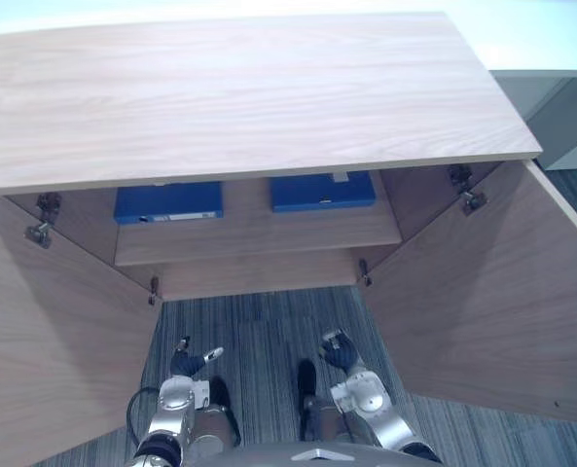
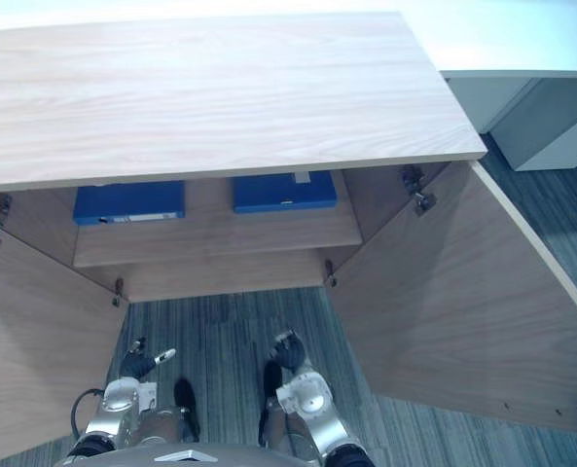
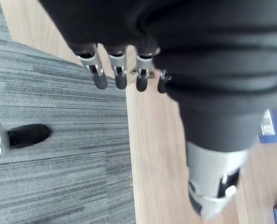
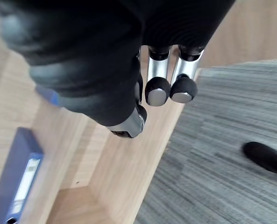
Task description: Walk over to the cabinet, pick up the folder, carry it to the office cabinet, place the folder inside the office cabinet, then close the office cabinet door
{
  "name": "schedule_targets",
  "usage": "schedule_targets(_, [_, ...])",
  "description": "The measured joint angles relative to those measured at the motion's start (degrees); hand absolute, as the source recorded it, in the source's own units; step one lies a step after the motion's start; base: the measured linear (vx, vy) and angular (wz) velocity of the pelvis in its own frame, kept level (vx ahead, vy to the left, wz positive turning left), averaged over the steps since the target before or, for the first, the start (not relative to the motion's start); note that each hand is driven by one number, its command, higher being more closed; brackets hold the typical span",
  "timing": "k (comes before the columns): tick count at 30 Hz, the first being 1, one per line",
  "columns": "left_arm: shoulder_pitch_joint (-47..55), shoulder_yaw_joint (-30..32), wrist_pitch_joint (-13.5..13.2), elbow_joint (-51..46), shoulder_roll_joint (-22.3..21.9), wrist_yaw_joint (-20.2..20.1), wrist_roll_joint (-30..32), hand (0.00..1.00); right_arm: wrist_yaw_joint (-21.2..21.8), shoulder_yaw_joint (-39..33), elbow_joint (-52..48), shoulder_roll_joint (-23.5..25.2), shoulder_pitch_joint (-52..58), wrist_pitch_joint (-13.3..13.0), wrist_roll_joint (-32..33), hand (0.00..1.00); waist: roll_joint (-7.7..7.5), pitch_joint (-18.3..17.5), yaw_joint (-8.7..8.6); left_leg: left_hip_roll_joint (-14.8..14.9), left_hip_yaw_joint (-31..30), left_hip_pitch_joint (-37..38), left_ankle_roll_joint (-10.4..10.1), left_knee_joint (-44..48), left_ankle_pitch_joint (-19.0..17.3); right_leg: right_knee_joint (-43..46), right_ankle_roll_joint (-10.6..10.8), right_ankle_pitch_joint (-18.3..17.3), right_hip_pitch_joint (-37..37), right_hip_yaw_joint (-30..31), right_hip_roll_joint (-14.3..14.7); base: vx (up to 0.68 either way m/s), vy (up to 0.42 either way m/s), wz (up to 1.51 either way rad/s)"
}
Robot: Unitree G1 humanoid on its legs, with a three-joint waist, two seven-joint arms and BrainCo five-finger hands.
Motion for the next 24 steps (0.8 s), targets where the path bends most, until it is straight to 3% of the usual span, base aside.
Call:
schedule_targets(7, [3.34,-1.74,0.37,4.61,0.23,-1.08,2.42,0.00,-0.58,-8.26,13.11,1.34,1.69,2.33,-1.07,0.00,-0.34,-3.84,-0.30,-2.40,-0.37,5.01,-0.10,-3.64,0.08,-4.39,1.16,1.24,4.68,0.87,-1.10,-0.01,0.022,-0.05])
schedule_targets(17, [4.17,-2.10,1.40,7.31,0.86,-2.13,3.32,0.00,-1.37,-16.02,15.59,3.11,2.47,4.11,3.94,0.00,-1.03,-6.16,-0.98,-4.91,-1.99,9.63,0.00,-7.97,0.15,-4.65,1.58,0.81,6.33,3.43,-2.02,-0.03,0.023,-0.13])
schedule_targets(24, [4.45,-2.36,1.69,8.07,1.52,-2.12,3.36,0.00,-2.66,-21.96,13.28,3.87,4.70,4.13,7.70,0.00,-0.96,-6.28,-1.97,-5.22,1.62,11.64,0.82,-7.87,-1.24,-4.29,2.35,1.02,6.50,7.12,-1.65,0.03,0.018,-0.25])
